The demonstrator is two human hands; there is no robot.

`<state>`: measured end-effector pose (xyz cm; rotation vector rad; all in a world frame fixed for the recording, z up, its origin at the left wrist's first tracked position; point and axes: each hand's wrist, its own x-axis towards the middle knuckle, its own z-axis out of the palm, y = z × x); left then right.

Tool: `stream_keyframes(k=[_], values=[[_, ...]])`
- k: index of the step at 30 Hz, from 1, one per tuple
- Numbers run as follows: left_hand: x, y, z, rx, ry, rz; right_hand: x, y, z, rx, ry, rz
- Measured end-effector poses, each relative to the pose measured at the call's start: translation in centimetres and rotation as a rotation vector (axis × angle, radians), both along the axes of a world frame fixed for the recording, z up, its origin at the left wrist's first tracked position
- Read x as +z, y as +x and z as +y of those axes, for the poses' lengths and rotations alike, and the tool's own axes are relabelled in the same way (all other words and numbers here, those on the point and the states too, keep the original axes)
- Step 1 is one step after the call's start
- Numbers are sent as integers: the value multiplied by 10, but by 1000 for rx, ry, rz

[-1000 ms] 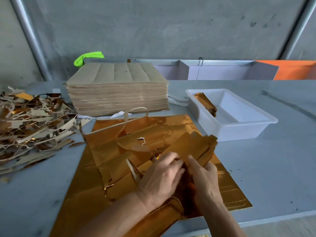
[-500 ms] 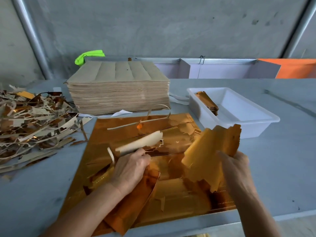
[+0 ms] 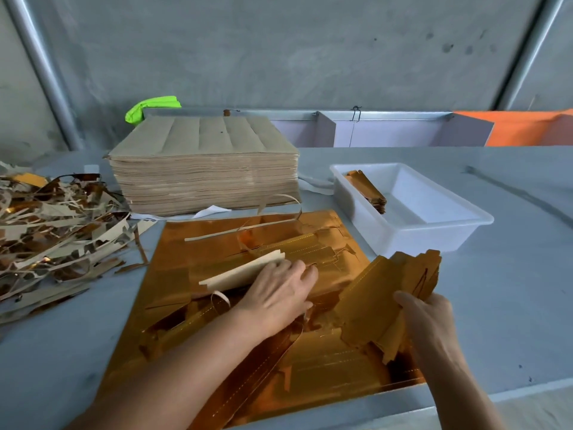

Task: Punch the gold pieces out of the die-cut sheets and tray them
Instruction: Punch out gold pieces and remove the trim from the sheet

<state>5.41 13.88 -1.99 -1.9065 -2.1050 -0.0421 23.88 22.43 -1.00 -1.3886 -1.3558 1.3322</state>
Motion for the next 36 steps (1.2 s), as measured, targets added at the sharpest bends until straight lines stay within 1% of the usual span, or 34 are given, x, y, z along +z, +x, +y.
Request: stream_keyframes(k=[2, 3, 6, 7, 9, 10, 12, 15, 18, 21, 23, 26, 28, 30, 34, 36], values=[[1, 3, 10, -2, -29, 30, -3, 2, 3, -4, 17, -53], [0, 2, 11, -13, 9, 1, -5, 3, 5, -16, 41, -96], [4, -2, 6, 49, 238, -235, -9, 2, 10, -26, 149, -199], [5, -2, 3, 43, 317, -250, -9, -4, 10, -7, 187, -227], [4, 1, 2, -10, 462, -223, -7, -22, 6, 66, 249, -250], [4, 4, 2, -36, 484, -201, -5, -33, 2, 103, 274, -242], [3, 13, 3, -76, 455, -120, 0, -51, -4, 140, 287, -171], [-2, 24, 4, -113, 351, 18, 3, -62, -13, 183, 231, 13], [-7, 29, 4, -142, 258, 99, -3, -61, -22, 269, 277, 46], [-9, 29, 3, -177, 215, 191, -13, -61, -20, 194, 275, -17], [-5, 23, 0, -105, 200, 187, -14, -58, -13, 147, 236, -89], [-6, 0, -5, 123, 104, 131, -10, -49, -3, 175, 207, -121], [-11, -14, -7, 156, 69, 123, -7, -42, -1, 191, 166, -111], [-14, -23, -7, 137, 30, 175, -5, -33, 0, 181, 126, -131], [-14, -36, -10, 217, -32, 218, -2, -5, 12, 64, 44, -129], [-13, -41, -13, 280, -56, 205, 0, 6, 18, -15, 27, -138]])
